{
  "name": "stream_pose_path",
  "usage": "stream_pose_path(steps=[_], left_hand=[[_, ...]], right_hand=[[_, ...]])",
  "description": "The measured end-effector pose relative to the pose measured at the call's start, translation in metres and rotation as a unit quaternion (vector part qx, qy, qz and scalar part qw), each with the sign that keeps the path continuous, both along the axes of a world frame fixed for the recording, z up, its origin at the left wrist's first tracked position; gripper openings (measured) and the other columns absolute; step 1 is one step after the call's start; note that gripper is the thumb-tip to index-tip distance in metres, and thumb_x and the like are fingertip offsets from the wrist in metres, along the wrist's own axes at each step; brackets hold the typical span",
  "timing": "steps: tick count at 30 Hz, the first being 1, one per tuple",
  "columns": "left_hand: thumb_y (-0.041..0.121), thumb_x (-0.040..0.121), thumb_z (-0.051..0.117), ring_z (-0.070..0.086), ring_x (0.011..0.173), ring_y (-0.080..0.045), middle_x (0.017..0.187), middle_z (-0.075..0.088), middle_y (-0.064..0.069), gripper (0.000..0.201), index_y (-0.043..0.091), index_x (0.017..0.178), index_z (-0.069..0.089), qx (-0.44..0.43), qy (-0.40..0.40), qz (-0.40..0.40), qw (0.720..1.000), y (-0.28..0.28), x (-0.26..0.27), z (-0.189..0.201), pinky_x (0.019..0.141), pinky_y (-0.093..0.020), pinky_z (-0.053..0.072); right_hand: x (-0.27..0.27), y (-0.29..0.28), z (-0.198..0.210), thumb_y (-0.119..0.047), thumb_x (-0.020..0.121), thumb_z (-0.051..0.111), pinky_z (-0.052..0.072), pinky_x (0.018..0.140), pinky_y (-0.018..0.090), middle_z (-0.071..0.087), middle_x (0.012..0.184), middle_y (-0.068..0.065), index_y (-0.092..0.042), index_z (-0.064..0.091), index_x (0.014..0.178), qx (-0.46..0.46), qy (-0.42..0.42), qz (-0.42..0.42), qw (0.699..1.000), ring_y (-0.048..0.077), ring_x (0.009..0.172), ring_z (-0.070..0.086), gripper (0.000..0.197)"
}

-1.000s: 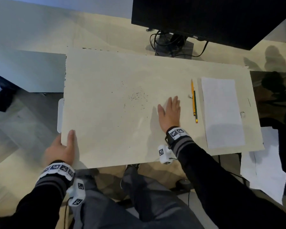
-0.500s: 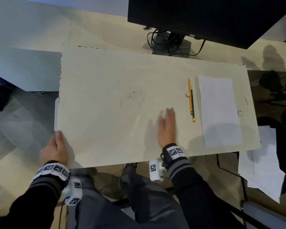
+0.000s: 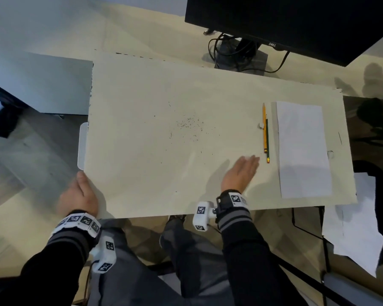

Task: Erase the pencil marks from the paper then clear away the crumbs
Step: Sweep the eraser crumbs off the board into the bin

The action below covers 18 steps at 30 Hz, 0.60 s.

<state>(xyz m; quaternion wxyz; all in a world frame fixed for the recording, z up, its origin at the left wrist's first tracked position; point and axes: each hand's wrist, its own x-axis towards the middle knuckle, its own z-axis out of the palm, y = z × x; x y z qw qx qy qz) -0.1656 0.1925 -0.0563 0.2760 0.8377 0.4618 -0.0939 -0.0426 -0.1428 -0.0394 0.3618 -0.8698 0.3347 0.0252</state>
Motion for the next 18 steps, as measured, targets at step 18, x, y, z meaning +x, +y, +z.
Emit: stream_pose_path(steps=[18], left_hand=[[0.064,0.092,0.003,0.055,0.099,-0.059,0.106,0.058,-0.043,0.094,-0.005,0.125,0.058,0.003,0.004,0.0,1.0,-0.003,0.003,0.001,0.089,-0.056,0.044]], right_hand=[[-0.01,0.08,0.017,-0.049,0.104,0.025,-0.003,0.122,0.027,-0.01,0.164,-0.011,-0.025,0.003,0.157,0.137,-0.024,0.225,0.964,0.004,0.149,-0.009,0.062]])
